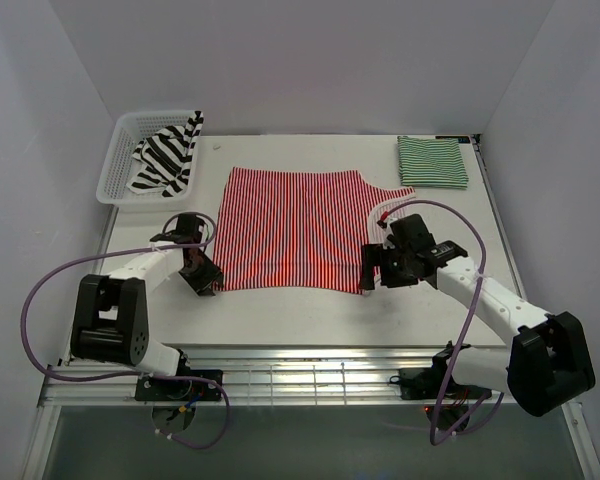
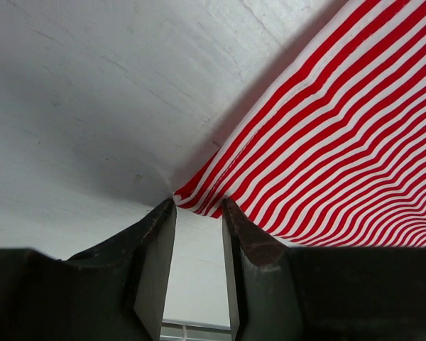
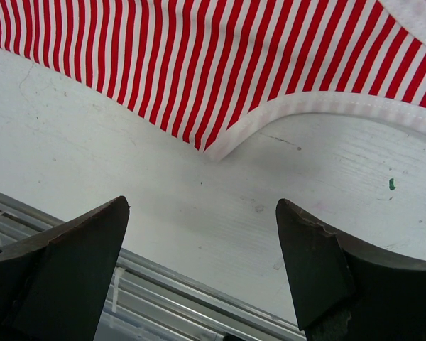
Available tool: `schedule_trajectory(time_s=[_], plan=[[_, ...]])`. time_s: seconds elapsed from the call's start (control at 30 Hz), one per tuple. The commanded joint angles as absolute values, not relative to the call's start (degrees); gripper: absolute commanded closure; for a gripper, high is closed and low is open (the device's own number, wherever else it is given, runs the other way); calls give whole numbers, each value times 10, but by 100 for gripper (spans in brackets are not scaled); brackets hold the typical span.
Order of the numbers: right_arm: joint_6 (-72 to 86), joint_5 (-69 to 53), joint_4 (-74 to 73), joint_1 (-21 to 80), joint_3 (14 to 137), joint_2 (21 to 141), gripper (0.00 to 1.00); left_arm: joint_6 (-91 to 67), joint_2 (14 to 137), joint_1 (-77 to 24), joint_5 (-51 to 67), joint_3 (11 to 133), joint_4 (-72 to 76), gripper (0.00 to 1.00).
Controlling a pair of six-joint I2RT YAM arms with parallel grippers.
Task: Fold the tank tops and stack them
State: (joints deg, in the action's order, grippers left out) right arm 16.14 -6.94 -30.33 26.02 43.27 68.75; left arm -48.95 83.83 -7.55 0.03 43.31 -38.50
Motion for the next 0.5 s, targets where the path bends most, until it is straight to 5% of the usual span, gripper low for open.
schedule_trajectory(time_s=[0.0,0.13,0.23,0.3,0.47], plan=[[172,-55,-316,276,431,687,10,-478,872,-74,-12,430,-348,56],[178,-43,-323,289,437,692,10,-473,885,-73,-14,440,-349,69],[185,-42,-320,301,436,694,10,-474,883,-73,-4,439,-349,93],[197,-32,-317,318,434,699,10,-475,875,-73,-3,436,-349,100],[233,-14,-275,352,427,724,10,-475,853,-73,-1,433,-350,100]])
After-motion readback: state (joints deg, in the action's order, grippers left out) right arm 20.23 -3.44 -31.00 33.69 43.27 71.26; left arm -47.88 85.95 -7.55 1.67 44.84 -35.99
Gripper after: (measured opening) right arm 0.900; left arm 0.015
